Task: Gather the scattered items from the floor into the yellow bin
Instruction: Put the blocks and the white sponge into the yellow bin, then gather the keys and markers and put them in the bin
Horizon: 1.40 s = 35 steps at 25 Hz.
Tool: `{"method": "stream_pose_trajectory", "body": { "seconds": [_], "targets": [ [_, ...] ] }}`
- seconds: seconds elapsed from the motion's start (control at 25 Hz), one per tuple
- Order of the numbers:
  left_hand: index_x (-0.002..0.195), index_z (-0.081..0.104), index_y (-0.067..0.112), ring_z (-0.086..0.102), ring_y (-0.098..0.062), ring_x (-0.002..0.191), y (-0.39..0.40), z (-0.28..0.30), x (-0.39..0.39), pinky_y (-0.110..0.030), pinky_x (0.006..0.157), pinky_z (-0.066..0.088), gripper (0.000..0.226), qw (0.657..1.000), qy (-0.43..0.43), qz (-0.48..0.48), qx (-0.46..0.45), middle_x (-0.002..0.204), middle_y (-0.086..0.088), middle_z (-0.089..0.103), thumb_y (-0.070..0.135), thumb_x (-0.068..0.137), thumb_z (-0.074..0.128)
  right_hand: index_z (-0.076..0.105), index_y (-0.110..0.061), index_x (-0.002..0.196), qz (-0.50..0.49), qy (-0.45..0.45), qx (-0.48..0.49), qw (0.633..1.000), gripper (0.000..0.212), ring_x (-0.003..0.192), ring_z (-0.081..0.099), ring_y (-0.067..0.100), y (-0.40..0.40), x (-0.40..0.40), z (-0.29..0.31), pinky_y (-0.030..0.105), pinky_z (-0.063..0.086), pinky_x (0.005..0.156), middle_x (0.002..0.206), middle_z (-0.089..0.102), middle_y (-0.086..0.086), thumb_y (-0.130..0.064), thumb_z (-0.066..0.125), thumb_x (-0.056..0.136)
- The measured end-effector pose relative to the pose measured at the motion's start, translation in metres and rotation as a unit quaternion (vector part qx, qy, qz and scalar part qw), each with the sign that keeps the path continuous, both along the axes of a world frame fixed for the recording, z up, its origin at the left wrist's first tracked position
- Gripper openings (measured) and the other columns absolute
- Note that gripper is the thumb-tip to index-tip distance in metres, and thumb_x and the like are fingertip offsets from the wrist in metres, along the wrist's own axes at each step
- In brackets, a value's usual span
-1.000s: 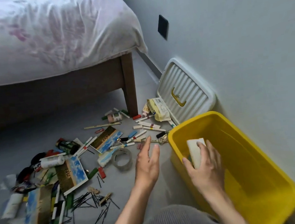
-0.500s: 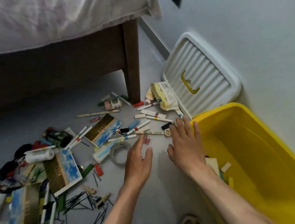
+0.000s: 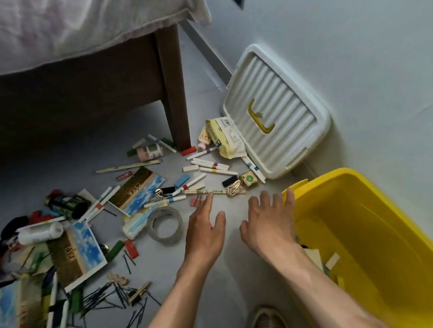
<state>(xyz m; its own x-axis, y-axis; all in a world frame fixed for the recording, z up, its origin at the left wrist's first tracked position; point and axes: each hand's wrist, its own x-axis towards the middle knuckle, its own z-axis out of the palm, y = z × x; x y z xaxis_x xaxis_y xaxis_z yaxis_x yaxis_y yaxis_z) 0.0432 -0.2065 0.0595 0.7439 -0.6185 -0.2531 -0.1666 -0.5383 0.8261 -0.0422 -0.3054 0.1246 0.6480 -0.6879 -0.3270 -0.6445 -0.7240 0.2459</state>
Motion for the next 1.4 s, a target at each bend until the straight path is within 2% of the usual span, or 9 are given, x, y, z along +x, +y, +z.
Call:
{"method": "stream_pose_trajectory", "body": {
  "seconds": [0.12,0.28,0.6,0.76,0.92,1.08,1.24,1.32,1.4],
  "targets": [
    [0.152,0.025,0.030,0.016,-0.004,0.144,-0.008,-0.003,0.005,-0.019,0.109,0.012,0.058,0.999,-0.027,-0.026,0.017,0.159,0.007,0.026,0.034,0.098,0.047,0.028,-0.016,0.148,0.017,-0.041,0.055,0.997,0.063,0.143,0.017,0.039,-0.012,0.022,-0.006,0.055,0.009,0.117,0.155,0.025,0.013,-0.045,0.041,0.093],
    [0.154,0.020,0.024,0.019,-0.019,0.147,-0.051,-0.023,0.050,-0.035,0.118,0.017,0.065,0.984,-0.106,-0.081,0.116,0.160,0.000,0.024,0.031,0.097,0.050,0.045,-0.018,0.134,-0.046,-0.126,0.174,0.975,0.052,0.129,0.040,0.033,-0.057,0.076,-0.026,0.045,0.041,0.101,0.140,0.043,0.008,-0.039,0.055,0.087],
    [0.131,0.050,0.020,0.046,-0.027,0.115,-0.091,-0.099,0.094,-0.037,0.094,0.038,0.042,0.915,-0.220,-0.229,0.248,0.127,-0.007,0.050,0.016,0.090,0.056,0.049,-0.022,0.130,-0.084,0.000,0.270,0.959,0.056,0.113,0.054,0.025,-0.125,0.121,-0.105,0.038,0.050,0.089,0.126,0.052,0.006,-0.037,0.070,0.081],
    [0.114,0.057,0.018,0.048,-0.027,0.108,-0.093,-0.108,0.107,-0.035,0.090,0.037,0.028,0.913,-0.227,-0.244,0.234,0.115,-0.007,0.053,0.008,0.089,0.052,0.049,-0.017,0.121,-0.053,-0.017,0.195,0.979,0.044,0.111,0.051,0.032,-0.128,0.119,-0.117,0.043,0.050,0.085,0.125,0.046,0.010,-0.030,0.066,0.083],
    [0.110,0.052,0.017,0.051,-0.027,0.100,-0.078,-0.103,0.116,-0.035,0.081,0.040,0.025,0.954,-0.210,-0.129,0.174,0.108,-0.006,0.055,0.003,0.089,0.049,0.040,-0.015,0.131,-0.029,-0.028,0.129,0.991,0.048,0.116,0.049,0.038,-0.135,0.128,-0.121,0.046,0.047,0.086,0.130,0.043,0.013,-0.015,0.055,0.085],
    [0.117,0.042,0.027,0.059,-0.021,0.087,-0.073,-0.084,0.120,-0.040,0.070,0.053,0.020,0.995,-0.036,0.084,0.041,0.103,-0.003,0.055,0.019,0.101,0.038,0.045,-0.010,0.125,-0.062,0.015,0.159,0.985,0.030,0.105,0.057,0.039,-0.145,0.120,-0.132,0.042,0.047,0.076,0.130,0.040,0.018,-0.019,0.046,0.096],
    [0.097,0.053,0.033,0.057,-0.022,0.070,-0.076,-0.071,0.112,-0.044,0.062,0.052,0.010,0.971,0.160,0.172,-0.046,0.083,-0.003,0.059,0.027,0.091,0.046,0.049,-0.014,0.120,-0.101,0.003,0.198,0.975,0.036,0.103,0.058,0.033,-0.140,0.126,-0.131,0.038,0.048,0.072,0.126,0.043,0.013,-0.022,0.061,0.088],
    [0.092,0.061,0.030,0.055,-0.016,0.067,-0.079,-0.067,0.108,-0.036,0.059,0.047,0.017,0.942,0.256,0.207,-0.058,0.079,0.001,0.060,0.045,0.086,0.055,0.055,-0.017,0.114,-0.208,-0.074,0.346,0.912,0.044,0.096,0.061,0.025,-0.137,0.132,-0.121,0.038,0.055,0.075,0.113,0.056,0.008,-0.023,0.076,0.076],
    [0.098,0.067,0.029,0.062,-0.017,0.074,-0.083,-0.061,0.106,-0.030,0.060,0.045,0.040,0.901,0.377,0.208,-0.050,0.086,0.001,0.069,0.064,0.082,0.055,0.057,-0.016,0.113,-0.294,-0.172,0.543,0.767,0.050,0.088,0.069,0.023,-0.127,0.136,-0.107,0.040,0.060,0.078,0.100,0.069,0.010,-0.018,0.083,0.070]
  ]
}}
